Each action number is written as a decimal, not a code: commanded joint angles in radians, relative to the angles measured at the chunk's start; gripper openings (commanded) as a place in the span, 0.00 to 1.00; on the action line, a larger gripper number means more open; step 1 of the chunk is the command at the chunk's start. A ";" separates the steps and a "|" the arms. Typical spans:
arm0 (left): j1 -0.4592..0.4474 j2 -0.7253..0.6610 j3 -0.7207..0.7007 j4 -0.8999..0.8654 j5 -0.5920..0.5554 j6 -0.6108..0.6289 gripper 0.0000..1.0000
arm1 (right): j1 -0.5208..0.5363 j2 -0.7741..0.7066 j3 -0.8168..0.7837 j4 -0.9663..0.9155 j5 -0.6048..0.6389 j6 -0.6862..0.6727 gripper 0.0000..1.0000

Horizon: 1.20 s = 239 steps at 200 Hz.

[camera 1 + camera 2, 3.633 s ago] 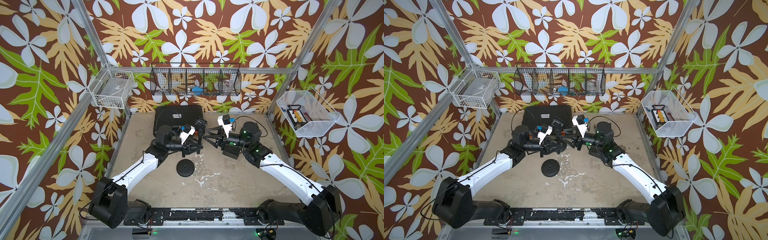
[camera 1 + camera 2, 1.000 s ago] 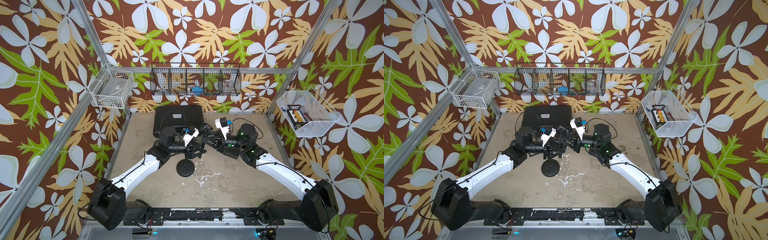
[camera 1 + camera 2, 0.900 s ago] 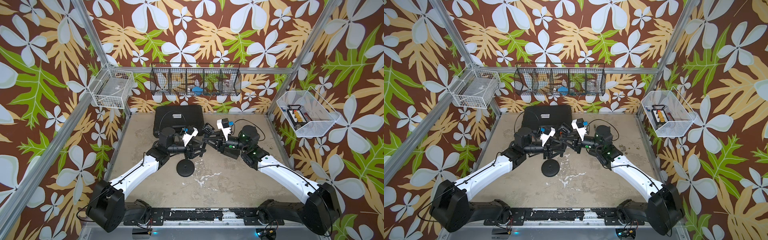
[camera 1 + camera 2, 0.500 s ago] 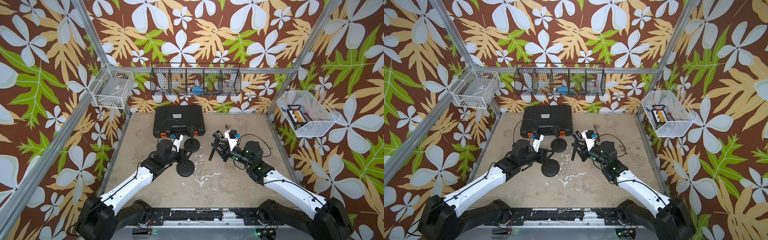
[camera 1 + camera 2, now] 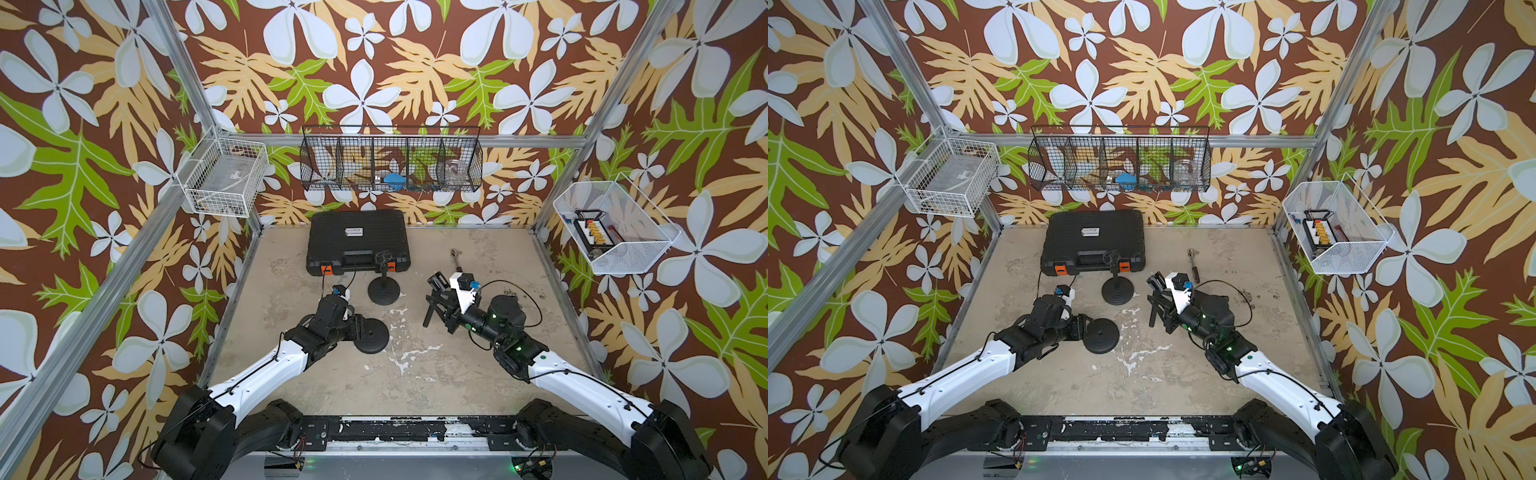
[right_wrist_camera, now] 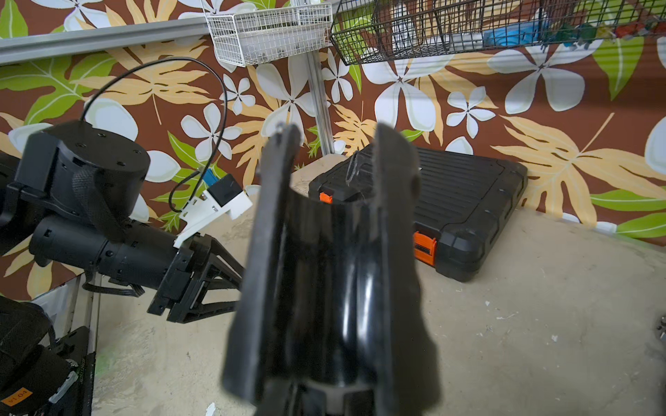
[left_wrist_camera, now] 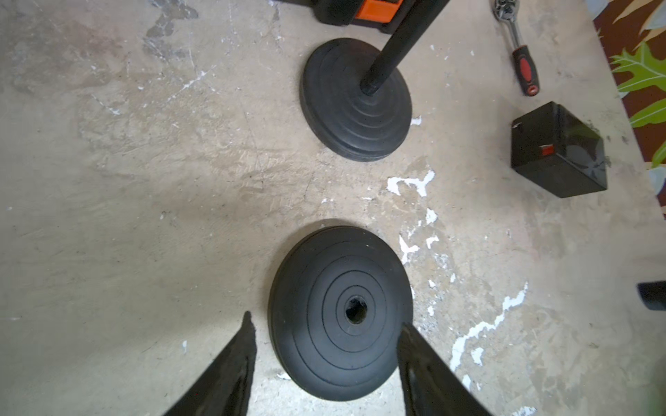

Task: Assemble a microphone stand
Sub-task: Move the microphone stand base to the center of the board.

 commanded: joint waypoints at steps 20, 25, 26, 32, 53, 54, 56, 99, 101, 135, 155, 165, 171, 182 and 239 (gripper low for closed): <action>0.000 0.044 -0.025 -0.012 -0.035 0.030 0.65 | 0.000 -0.017 -0.009 0.044 0.014 -0.022 0.01; 0.000 0.048 -0.026 -0.012 -0.034 0.035 0.65 | 0.000 -0.018 -0.008 0.041 0.012 -0.023 0.01; 0.000 0.049 -0.026 -0.012 -0.033 0.036 0.65 | 0.000 -0.018 -0.008 0.041 0.012 -0.023 0.01; 0.000 0.054 -0.026 -0.011 -0.022 0.040 0.65 | 0.000 -0.018 -0.007 0.039 0.010 -0.022 0.01; 0.000 0.062 -0.024 0.001 0.008 0.049 0.65 | 0.000 -0.017 -0.007 0.038 0.007 -0.022 0.00; 0.000 0.062 -0.024 0.002 0.010 0.049 0.65 | 0.000 -0.017 -0.007 0.038 0.007 -0.022 0.00; 0.000 0.062 -0.024 0.003 0.015 0.049 0.65 | 0.001 -0.017 -0.007 0.038 0.007 -0.022 0.00; -0.014 0.104 -0.021 0.050 0.054 0.032 0.66 | 0.000 -0.012 -0.001 0.028 -0.003 -0.022 0.00; -0.014 0.108 -0.019 0.049 0.052 0.033 0.66 | 0.000 -0.013 0.001 0.028 -0.004 -0.022 0.00; -0.016 0.143 -0.008 0.055 0.025 0.044 0.66 | 0.000 -0.024 -0.001 0.019 0.000 -0.032 0.00; -0.016 0.157 -0.005 0.057 0.015 0.054 0.66 | 0.000 -0.028 -0.002 0.015 0.003 -0.037 0.00; -0.016 0.165 -0.004 0.063 0.016 0.059 0.67 | 0.000 -0.028 -0.003 0.014 0.001 -0.037 0.00; -0.016 0.170 -0.003 0.064 0.018 0.061 0.66 | 0.000 -0.028 -0.001 0.014 0.000 -0.036 0.00; -0.016 0.177 -0.003 0.068 0.019 0.062 0.67 | 0.000 -0.028 -0.001 0.014 -0.004 -0.036 0.00; -0.016 0.209 -0.001 0.094 0.039 0.072 0.67 | -0.001 -0.020 0.006 0.010 -0.016 -0.034 0.00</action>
